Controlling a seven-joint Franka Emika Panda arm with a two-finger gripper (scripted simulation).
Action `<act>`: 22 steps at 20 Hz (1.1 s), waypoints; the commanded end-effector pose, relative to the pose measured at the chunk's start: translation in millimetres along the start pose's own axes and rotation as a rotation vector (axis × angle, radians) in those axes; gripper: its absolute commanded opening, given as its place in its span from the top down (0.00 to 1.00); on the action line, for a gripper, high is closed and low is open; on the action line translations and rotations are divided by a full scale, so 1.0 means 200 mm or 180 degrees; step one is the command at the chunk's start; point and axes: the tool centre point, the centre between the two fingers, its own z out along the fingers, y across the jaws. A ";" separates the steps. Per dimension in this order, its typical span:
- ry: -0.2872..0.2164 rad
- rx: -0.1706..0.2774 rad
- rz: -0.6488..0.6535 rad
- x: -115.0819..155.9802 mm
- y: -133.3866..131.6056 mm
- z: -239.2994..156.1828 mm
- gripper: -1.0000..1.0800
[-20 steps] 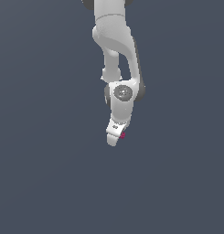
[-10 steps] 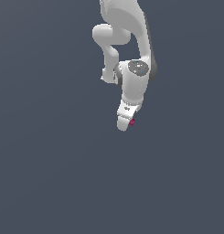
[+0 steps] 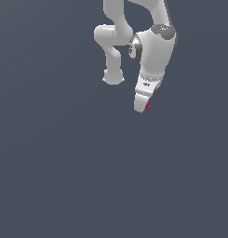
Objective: Pick up the object and move it to a goal position.
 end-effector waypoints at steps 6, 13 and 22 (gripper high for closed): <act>0.0006 0.0005 0.0001 0.09 -0.18 -0.28 1.00; 0.0010 0.0006 0.0002 0.15 -0.27 -0.43 1.00; 0.0012 0.0005 0.0007 0.16 -0.27 -0.44 1.00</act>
